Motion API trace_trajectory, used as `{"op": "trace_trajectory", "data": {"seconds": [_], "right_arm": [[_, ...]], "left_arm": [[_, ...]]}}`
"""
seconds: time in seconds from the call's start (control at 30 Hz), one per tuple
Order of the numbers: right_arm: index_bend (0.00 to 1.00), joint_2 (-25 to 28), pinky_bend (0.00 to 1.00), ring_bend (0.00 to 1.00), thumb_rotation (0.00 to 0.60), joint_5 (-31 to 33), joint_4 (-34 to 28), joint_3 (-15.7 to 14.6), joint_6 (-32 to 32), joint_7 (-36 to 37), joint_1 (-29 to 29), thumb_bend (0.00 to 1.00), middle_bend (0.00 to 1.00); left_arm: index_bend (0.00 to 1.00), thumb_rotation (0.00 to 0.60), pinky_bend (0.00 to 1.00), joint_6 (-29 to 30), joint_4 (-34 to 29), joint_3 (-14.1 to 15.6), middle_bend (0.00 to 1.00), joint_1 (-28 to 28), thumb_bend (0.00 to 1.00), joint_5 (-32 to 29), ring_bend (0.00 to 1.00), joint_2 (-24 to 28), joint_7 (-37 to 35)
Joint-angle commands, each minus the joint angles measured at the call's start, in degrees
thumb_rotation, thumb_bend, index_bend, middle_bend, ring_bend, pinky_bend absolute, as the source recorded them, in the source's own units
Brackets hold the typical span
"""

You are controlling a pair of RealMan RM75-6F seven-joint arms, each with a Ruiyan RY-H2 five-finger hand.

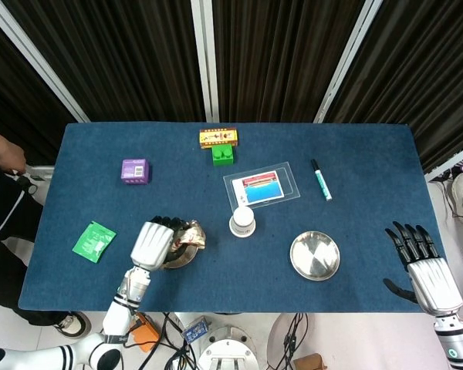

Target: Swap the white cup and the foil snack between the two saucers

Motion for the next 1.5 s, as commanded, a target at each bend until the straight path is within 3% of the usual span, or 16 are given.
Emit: {"op": "trace_trajectory", "data": {"seconds": [0.03,0.2,0.4,0.47,0.6,0.7,0.77,0.93,1.07,1.17,1.27,1.37,1.5], "right_arm": [[0.0,-0.1,0.0,0.0,0.6,0.3,-0.2,0.4,-0.4,-0.1,-0.1,0.31,0.0],[0.0,-0.1,0.0,0.0,0.6,0.8,-0.5,1.3,-0.7,0.1,-0.3,0.31,0.0],[0.0,0.4,0.0,0.0,0.6,1.4,-0.8,1.8,-1.9,0.9,-0.3,0.31,0.0],[0.0,0.8,0.0,0.0,0.6,1.4,-0.7,2.1,-1.5,1.9,-0.5,0.31,0.0],[0.0,1.3,0.0,0.0,0.6,1.5,-0.5,2.5,-1.2,3.4,-0.7,0.31,0.0],[0.0,1.5,0.0,0.0,0.6,1.8,-0.5,2.9,-1.4,3.9,-0.8,0.31,0.0],[0.0,1.5,0.0,0.0,0.6,2.0,-0.6,3.2,-1.4,4.0,-0.9,0.31,0.0],[0.0,1.4,0.0,0.0,0.6,1.8,-0.3,3.3,-1.4,4.4,-1.2,0.31,0.0],[0.0,1.6,0.0,0.0,0.6,1.4,-0.3,3.3,-1.2,4.8,-1.5,0.31,0.0],[0.0,1.7,0.0,0.0,0.6,1.1,-0.4,3.2,-1.2,4.8,-1.6,0.31,0.0],[0.0,1.7,0.0,0.0,0.6,0.9,-0.4,3.2,-1.4,4.7,-1.7,0.31,0.0],[0.0,1.7,0.0,0.0,0.6,0.8,-0.4,3.3,-1.7,4.6,-1.6,0.31,0.0],[0.0,1.8,0.0,0.0,0.6,0.9,-0.6,3.4,-2.3,4.6,-1.5,0.31,0.0]], "left_arm": [[0.65,0.6,0.49,-2.7,-4.1,0.9,0.58,-2.1,0.42,0.3,0.51,-1.4,1.4],[0.65,0.6,0.48,-8.2,-5.2,0.8,0.58,-5.9,0.4,-1.7,0.5,-6.7,7.3],[0.64,0.6,0.47,-11.8,1.4,-0.8,0.53,-9.8,0.38,-3.5,0.46,-13.3,10.1],[0.59,0.6,0.44,-12.0,3.9,-1.3,0.47,-10.6,0.32,-3.7,0.41,-14.6,9.9],[0.25,0.6,0.3,-14.4,4.2,-2.0,0.21,-11.5,0.12,-6.6,0.16,-14.3,10.0],[0.12,0.6,0.27,-15.2,2.2,-1.6,0.11,-12.1,0.03,-6.8,0.07,-13.1,9.3],[0.1,0.6,0.25,-15.3,1.2,-0.9,0.1,-12.6,0.0,-5.7,0.06,-12.5,8.0],[0.1,0.6,0.23,-15.1,-3.1,-1.2,0.09,-13.4,0.0,-5.1,0.05,-10.9,5.7],[0.1,0.6,0.23,-12.4,-6.8,-4.5,0.08,-14.0,0.0,-3.8,0.04,-9.4,2.6],[0.1,0.6,0.23,-9.7,-4.6,-8.1,0.08,-14.9,0.06,-3.1,0.04,-9.5,3.0],[0.1,0.6,0.23,-10.1,-1.9,-10.7,0.08,-15.7,0.14,-6.5,0.04,-10.0,2.7],[0.1,0.6,0.23,-11.9,0.5,-12.0,0.08,-16.4,0.19,-10.6,0.05,-10.2,1.8],[0.1,0.6,0.23,-13.2,4.0,-12.0,0.08,-17.4,0.19,-13.2,0.05,-10.6,1.6]]}}
